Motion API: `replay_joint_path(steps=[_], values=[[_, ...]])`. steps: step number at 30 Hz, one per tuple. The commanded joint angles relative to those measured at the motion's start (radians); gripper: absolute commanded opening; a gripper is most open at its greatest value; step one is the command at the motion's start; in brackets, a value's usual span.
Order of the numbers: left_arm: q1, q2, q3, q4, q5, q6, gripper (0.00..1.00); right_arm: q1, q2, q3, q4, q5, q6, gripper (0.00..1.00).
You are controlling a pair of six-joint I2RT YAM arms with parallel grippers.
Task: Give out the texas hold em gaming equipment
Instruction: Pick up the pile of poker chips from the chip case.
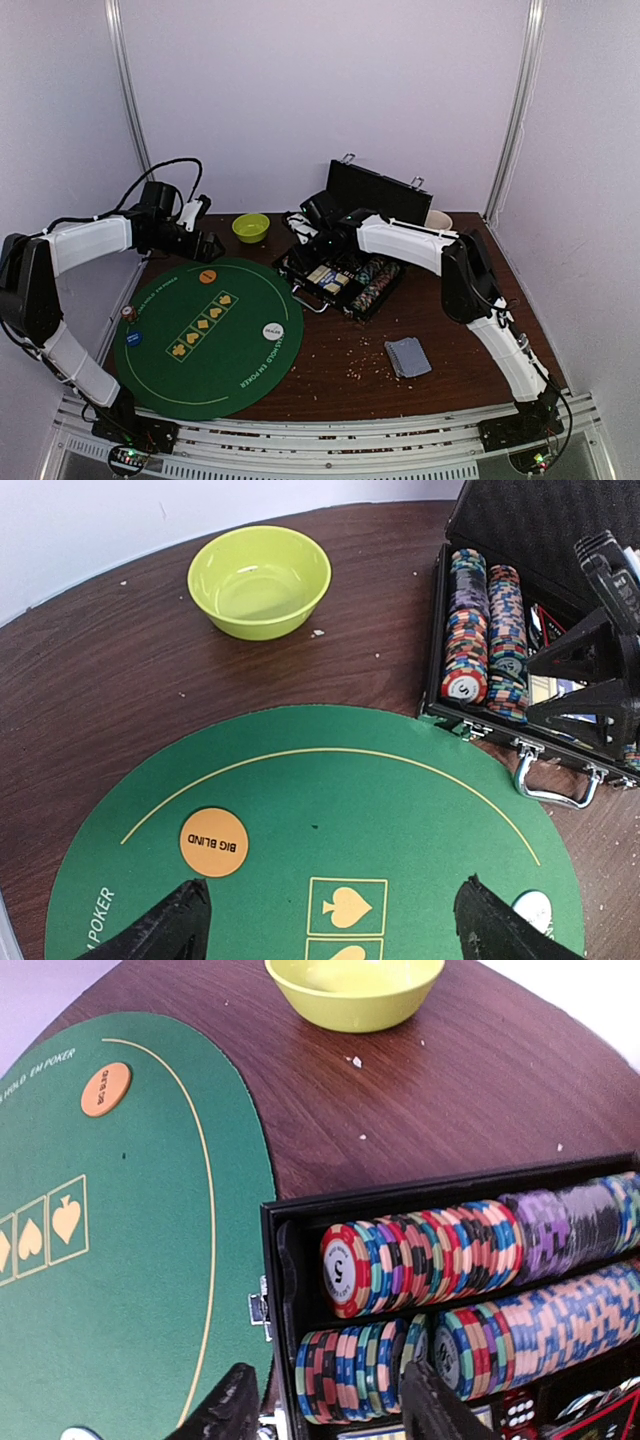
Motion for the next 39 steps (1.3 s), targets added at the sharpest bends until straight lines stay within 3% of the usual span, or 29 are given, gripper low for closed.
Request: replay_joint_path(steps=[1,4,8,19,26,32,39], values=[[0.0,0.011,0.005,0.019,0.018,0.013,0.88,-0.006,-0.029,0.019,0.011,0.054,0.016,0.55],[0.0,0.013,0.005,0.019,0.02,0.012,0.88,-0.006,0.001,0.034,0.0,0.059,0.013,0.62],[0.001,0.013,0.005,0.017,0.021,0.013,0.88,-0.007,0.033,0.041,-0.008,0.067,0.014,0.64],[0.0,0.014,0.004,0.013,0.017,0.017,0.88,-0.007,0.065,0.031,-0.038,0.079,-0.004,0.57],[0.001,0.009,0.002,0.013,0.015,0.019,0.88,-0.01,0.07,0.022,-0.029,0.083,-0.002,0.38],[0.0,0.007,0.001,0.013,0.013,0.019,0.88,-0.016,0.083,0.021,-0.043,0.111,-0.011,0.39],[0.0,0.008,-0.001,0.013,0.015,0.018,0.88,-0.016,0.13,0.039,-0.103,0.042,-0.033,0.43]])
